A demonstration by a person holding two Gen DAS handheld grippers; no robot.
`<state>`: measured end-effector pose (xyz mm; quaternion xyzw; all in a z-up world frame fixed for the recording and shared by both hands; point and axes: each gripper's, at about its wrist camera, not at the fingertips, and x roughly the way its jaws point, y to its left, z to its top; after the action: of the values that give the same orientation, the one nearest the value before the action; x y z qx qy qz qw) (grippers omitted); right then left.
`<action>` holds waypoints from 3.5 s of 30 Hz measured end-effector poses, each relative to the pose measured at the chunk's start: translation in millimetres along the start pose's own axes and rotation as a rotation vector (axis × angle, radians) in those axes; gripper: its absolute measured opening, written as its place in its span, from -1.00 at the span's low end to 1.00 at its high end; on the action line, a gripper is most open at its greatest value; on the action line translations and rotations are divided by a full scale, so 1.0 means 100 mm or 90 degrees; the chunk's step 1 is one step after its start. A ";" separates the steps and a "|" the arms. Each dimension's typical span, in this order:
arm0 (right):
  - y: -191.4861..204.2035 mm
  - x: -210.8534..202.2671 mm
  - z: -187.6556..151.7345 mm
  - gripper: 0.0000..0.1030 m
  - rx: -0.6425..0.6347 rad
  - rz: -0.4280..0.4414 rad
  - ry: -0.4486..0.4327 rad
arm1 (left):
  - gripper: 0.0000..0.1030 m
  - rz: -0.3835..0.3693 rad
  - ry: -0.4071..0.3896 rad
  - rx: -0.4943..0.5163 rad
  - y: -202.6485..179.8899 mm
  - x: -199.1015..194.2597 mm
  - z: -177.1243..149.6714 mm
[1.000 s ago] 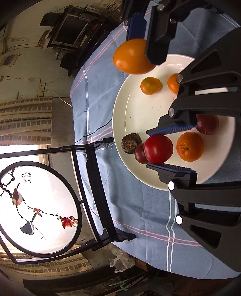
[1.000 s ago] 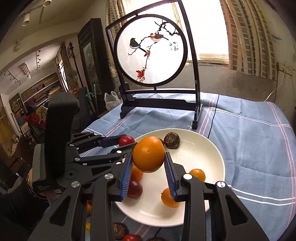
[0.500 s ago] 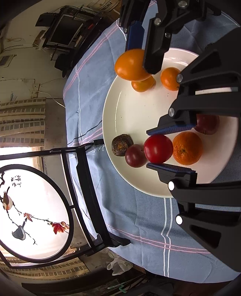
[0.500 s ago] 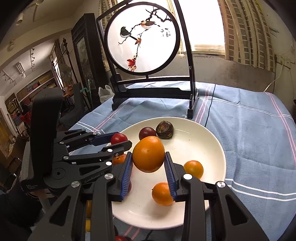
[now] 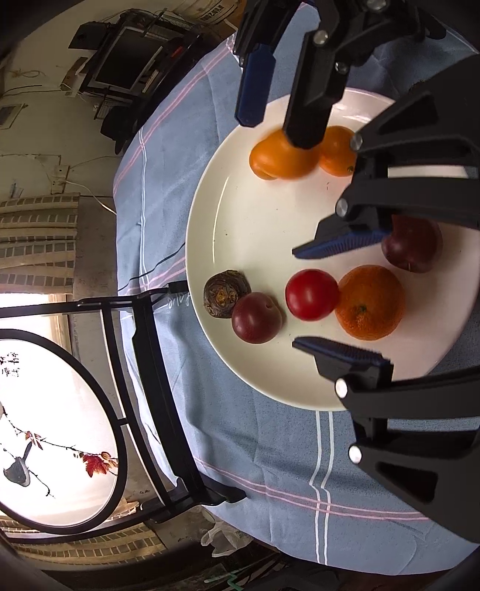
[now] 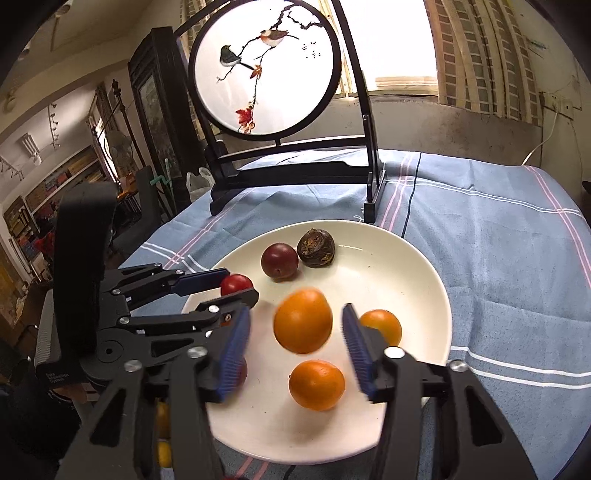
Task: Organize fruits
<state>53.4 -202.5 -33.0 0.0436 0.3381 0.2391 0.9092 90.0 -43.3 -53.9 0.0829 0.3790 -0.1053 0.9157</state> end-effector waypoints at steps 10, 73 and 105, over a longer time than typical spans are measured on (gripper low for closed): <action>0.15 -0.19 0.03 0.31 -0.024 0.024 -0.024 | 0.27 -0.003 -0.068 -0.017 0.11 -0.59 0.02; 0.72 -0.90 -1.48 -0.47 -0.117 0.066 0.169 | -0.52 -0.113 0.102 0.071 -0.25 -1.04 -1.53; 0.48 -1.00 -0.25 -0.47 -0.102 0.036 -0.004 | -0.53 -0.024 -0.067 0.031 0.03 -1.15 -0.26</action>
<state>-47.5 -208.9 18.2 -0.0192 0.3139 0.2910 0.9035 -5.8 -19.2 10.2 0.0927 0.3293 -0.1357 0.9298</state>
